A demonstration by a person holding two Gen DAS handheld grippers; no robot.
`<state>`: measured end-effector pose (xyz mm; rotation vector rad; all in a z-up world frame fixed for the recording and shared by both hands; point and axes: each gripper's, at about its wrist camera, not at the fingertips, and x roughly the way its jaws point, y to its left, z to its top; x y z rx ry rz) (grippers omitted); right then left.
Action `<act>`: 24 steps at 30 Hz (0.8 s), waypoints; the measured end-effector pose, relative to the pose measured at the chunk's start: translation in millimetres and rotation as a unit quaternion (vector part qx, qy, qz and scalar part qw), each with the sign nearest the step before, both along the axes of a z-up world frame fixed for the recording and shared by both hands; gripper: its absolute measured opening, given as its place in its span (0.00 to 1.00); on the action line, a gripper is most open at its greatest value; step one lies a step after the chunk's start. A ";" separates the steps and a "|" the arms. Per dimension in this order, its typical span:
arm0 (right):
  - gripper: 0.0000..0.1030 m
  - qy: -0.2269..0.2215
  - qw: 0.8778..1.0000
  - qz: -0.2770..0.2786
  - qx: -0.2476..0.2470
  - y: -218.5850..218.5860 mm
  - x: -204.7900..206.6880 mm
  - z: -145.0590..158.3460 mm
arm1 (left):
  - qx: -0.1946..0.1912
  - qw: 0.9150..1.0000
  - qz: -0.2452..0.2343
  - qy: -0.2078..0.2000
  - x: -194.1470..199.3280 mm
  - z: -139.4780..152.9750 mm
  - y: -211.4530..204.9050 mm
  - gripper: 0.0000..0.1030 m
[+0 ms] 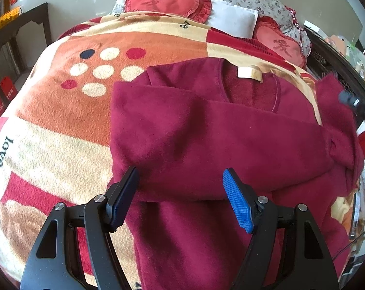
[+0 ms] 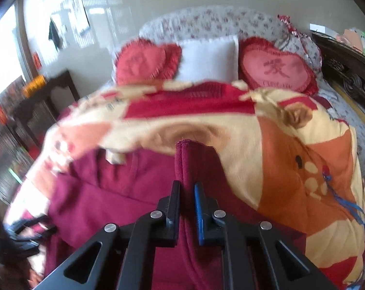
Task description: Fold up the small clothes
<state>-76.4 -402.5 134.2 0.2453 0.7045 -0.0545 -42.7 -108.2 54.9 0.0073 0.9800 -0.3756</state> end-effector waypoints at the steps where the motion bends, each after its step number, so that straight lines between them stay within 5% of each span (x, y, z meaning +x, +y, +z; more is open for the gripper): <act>1: 0.10 -0.019 1.000 0.004 0.014 1.8 -3.1 13.4 | -0.001 1.000 -0.001 -0.001 -1.1 1.1 -0.1 0.70; 6: 0.10 -0.068 0.995 0.050 0.063 26.4 -16.2 46.7 | -0.022 1.000 -0.001 0.003 -2.4 7.7 5.5 0.70; 9: 0.10 -0.065 0.992 0.085 0.071 52.6 -17.2 45.2 | -0.078 0.996 -0.003 0.031 3.9 9.2 16.1 0.70; 12: 0.10 -0.043 0.989 0.122 0.078 85.2 -13.8 24.0 | -0.124 0.991 0.003 0.057 10.8 9.2 27.7 0.70; 19: 0.11 0.067 0.982 0.161 0.070 148.4 4.9 -73.8 | -0.162 0.983 0.000 0.081 17.0 10.2 31.8 0.70; 24: 0.48 0.087 0.978 0.167 0.093 145.8 -7.3 -87.3 | -0.158 0.983 -0.028 0.086 17.5 10.3 15.8 0.70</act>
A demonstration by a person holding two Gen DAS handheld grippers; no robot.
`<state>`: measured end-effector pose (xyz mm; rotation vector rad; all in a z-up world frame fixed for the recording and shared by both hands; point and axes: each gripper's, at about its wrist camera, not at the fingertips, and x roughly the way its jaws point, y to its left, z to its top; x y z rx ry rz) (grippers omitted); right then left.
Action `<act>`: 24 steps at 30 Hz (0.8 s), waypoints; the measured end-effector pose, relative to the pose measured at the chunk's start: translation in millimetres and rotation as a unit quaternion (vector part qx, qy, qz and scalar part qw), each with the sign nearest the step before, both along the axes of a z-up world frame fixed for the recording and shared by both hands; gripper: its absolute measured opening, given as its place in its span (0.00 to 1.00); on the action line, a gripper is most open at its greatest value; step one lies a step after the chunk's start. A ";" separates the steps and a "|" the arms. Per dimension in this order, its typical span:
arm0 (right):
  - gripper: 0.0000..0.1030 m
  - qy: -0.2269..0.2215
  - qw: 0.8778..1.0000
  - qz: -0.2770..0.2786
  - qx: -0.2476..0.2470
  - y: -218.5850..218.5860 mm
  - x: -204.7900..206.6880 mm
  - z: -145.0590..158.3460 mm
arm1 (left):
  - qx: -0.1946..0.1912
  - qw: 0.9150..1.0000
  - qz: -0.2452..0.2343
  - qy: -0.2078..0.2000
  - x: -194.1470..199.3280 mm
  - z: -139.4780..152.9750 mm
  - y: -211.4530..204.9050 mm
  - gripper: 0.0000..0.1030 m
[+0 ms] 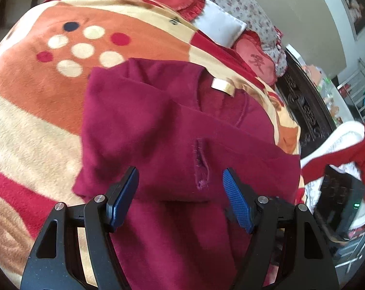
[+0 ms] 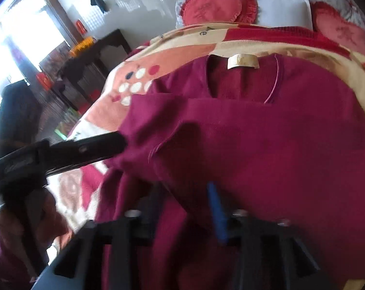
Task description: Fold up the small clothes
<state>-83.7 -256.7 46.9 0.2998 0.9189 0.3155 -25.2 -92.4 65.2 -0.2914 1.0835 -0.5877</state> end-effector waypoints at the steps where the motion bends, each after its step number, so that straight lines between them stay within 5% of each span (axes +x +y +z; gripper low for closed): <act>1: 0.48 -0.004 1.000 -0.004 0.003 -4.7 -6.2 4.3 | 0.006 1.000 -0.008 -0.003 -0.1 -0.4 -5.8 0.70; 10: 0.49 -0.040 0.993 -0.108 0.031 -79.7 -74.5 32.1 | 0.035 0.998 -0.052 0.003 6.3 -19.4 -57.4 0.69; 15: 0.49 -0.055 0.985 -0.162 0.033 -116.8 -103.8 39.5 | 0.068 0.993 -0.094 -0.005 8.4 -16.7 -87.1 0.19; 24: 0.51 -0.067 0.964 -0.252 0.054 -178.3 -134.4 46.2 | 0.028 0.990 -0.095 -0.097 17.9 94.6 -79.2 0.16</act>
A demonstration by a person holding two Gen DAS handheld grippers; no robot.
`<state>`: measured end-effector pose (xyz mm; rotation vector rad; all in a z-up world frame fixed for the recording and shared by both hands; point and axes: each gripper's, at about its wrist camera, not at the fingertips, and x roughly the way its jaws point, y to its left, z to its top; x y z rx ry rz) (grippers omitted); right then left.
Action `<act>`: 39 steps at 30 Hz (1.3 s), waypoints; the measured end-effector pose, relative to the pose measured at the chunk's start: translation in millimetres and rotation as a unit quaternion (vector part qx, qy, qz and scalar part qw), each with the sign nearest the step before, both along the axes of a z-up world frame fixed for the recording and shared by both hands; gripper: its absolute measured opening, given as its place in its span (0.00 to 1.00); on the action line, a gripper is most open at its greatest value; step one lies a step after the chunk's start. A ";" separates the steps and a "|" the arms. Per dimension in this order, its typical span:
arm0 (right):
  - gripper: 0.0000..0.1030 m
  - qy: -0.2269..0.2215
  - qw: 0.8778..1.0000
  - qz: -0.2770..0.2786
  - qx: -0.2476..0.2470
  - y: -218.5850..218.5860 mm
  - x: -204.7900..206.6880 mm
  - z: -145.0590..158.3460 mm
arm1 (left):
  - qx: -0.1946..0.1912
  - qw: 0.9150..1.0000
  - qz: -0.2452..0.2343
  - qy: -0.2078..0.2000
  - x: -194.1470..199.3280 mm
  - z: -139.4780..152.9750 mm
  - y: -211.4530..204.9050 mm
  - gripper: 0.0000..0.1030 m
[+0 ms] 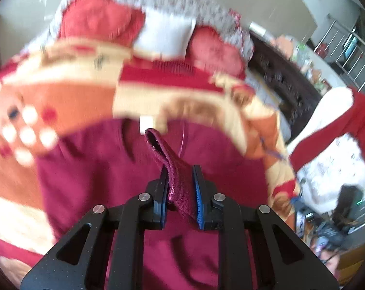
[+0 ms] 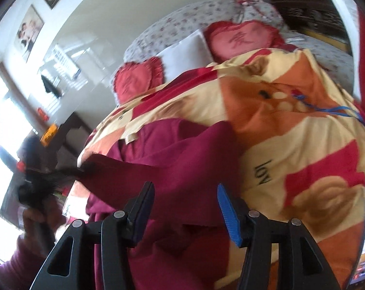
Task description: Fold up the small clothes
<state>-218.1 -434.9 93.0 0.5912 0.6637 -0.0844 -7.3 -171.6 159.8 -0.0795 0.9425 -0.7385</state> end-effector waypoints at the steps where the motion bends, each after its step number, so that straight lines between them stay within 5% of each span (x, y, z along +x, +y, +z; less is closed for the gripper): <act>1: 0.51 0.002 1.000 -0.003 -0.001 -1.3 2.5 -1.0 | -0.005 1.000 0.006 -0.015 1.1 15.1 6.5 0.16; 6: 0.63 0.022 1.000 -0.012 0.008 -14.4 16.4 -9.2 | 0.000 0.998 0.043 -0.053 11.1 37.1 45.5 0.16; 15: 0.64 0.054 0.998 0.014 0.021 -20.1 71.6 -26.1 | 0.036 0.994 0.099 0.004 26.4 -33.0 88.6 0.13; 24: 0.64 0.085 0.996 0.016 0.031 -22.8 101.2 -46.3 | 0.033 0.993 0.108 0.036 31.1 -56.8 99.0 0.13; 25: 0.65 0.085 0.996 0.015 0.031 -22.5 100.6 -46.7 | 0.036 0.993 0.106 0.034 30.2 -57.9 96.8 0.15; 29: 0.66 0.089 0.995 0.019 0.031 -19.0 96.2 -48.2 | 0.062 0.992 0.101 0.034 31.1 -67.8 82.2 0.53; 30: 0.66 0.090 0.995 0.022 0.027 -17.8 95.6 -47.5 | 0.072 0.992 0.102 0.031 31.3 -71.8 78.6 0.54; 36: 0.66 0.085 0.996 0.024 0.023 -17.3 92.9 -43.7 | 0.141 0.984 0.098 0.038 37.0 -107.9 57.0 0.51; 39: 0.66 0.084 0.996 0.023 0.025 -18.0 92.4 -45.4 | 0.148 0.985 0.089 0.031 37.2 -113.8 50.5 0.26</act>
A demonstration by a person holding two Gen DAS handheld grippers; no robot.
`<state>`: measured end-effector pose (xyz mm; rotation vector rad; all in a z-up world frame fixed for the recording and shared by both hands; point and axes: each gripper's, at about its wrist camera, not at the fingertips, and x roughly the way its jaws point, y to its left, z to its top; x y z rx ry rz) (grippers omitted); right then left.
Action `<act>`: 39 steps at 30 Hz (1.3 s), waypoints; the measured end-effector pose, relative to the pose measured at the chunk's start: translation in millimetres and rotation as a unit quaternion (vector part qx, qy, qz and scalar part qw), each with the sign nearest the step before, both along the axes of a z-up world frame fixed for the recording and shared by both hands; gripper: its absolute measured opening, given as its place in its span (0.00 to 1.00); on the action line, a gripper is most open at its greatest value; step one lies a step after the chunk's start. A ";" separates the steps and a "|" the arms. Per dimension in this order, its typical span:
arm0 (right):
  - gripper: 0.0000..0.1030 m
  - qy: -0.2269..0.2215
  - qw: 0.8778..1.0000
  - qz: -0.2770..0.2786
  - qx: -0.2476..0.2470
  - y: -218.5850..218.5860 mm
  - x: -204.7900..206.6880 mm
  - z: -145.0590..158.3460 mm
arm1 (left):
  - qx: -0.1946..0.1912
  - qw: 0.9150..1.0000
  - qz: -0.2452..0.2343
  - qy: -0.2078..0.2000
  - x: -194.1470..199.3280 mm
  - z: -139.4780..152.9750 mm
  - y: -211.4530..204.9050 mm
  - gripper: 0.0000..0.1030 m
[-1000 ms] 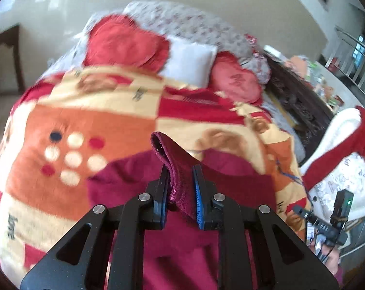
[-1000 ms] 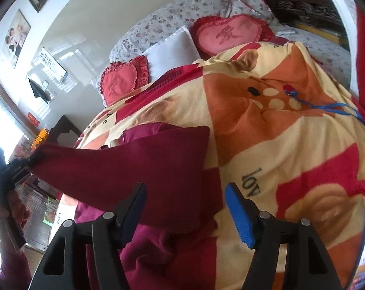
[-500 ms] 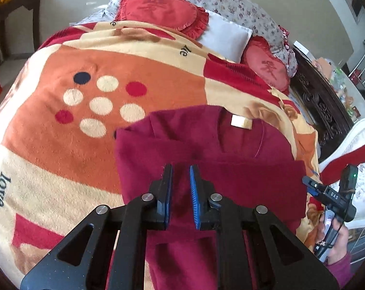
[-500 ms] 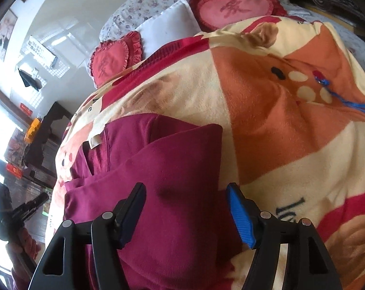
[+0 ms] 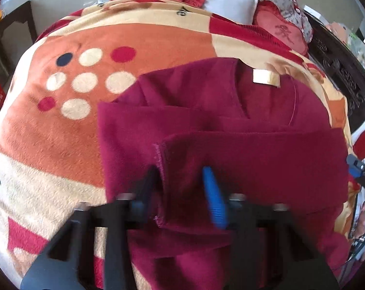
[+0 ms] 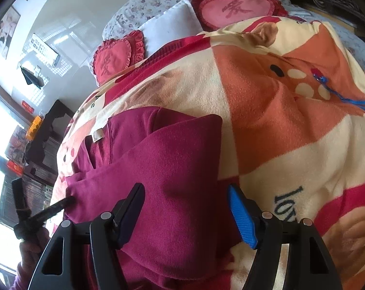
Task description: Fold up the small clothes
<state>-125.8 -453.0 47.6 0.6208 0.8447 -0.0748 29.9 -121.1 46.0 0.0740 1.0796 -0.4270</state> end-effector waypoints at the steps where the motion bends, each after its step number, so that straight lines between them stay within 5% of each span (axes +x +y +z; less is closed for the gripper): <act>1: 0.66 0.001 1.000 0.000 -0.001 -0.5 0.1 -0.7 | -0.001 1.000 0.001 -0.003 0.1 1.9 -0.6 0.22; 3: 0.66 0.002 1.000 -0.004 -0.001 -3.2 0.8 -2.0 | -0.015 1.000 -0.003 -0.009 1.2 11.6 1.1 0.04; 8: 0.67 -0.006 1.000 -0.021 0.004 -13.8 -0.1 1.3 | -0.089 0.995 0.013 -0.035 8.9 56.0 28.0 0.04; 19: 0.71 0.001 1.000 0.011 0.015 -3.2 29.5 -6.9 | -0.067 0.997 0.038 -0.004 4.7 29.4 41.0 0.04; 21: 0.56 0.013 1.000 0.024 0.014 -1.3 38.3 -12.1 | -0.067 0.997 0.036 -0.006 1.8 29.1 38.4 0.04; 22: 0.36 0.011 1.000 0.026 0.006 -0.2 38.9 -10.8 | -0.068 0.997 0.035 -0.006 1.3 30.0 37.5 0.04; 26: 0.16 -0.029 0.996 0.028 -0.085 11.2 29.0 18.1 | -0.079 0.997 0.026 -0.002 0.9 31.0 33.3 0.04; 31: 0.14 -0.004 0.994 0.013 -0.105 3.4 36.4 3.0 | -0.031 0.999 0.029 -0.003 0.2 6.6 13.2 0.04; 34: 0.15 -0.004 0.998 -0.001 -0.065 -8.8 37.4 -10.4 | -0.036 0.999 0.040 0.006 3.4 -2.1 14.8 0.05; 36: 0.23 -0.003 0.999 -0.017 -0.042 -15.6 32.8 -6.8 | -0.049 0.998 0.044 0.015 4.2 0.5 20.3 0.06; 37: 0.38 0.002 0.998 -0.036 -0.052 -18.1 25.6 -0.1 | -0.049 0.998 0.044 0.018 4.2 2.8 23.0 0.09; 39: 0.42 -0.009 0.997 -0.034 -0.070 -13.6 12.8 14.4 | -0.049 0.998 0.043 0.017 0.9 7.6 26.6 0.15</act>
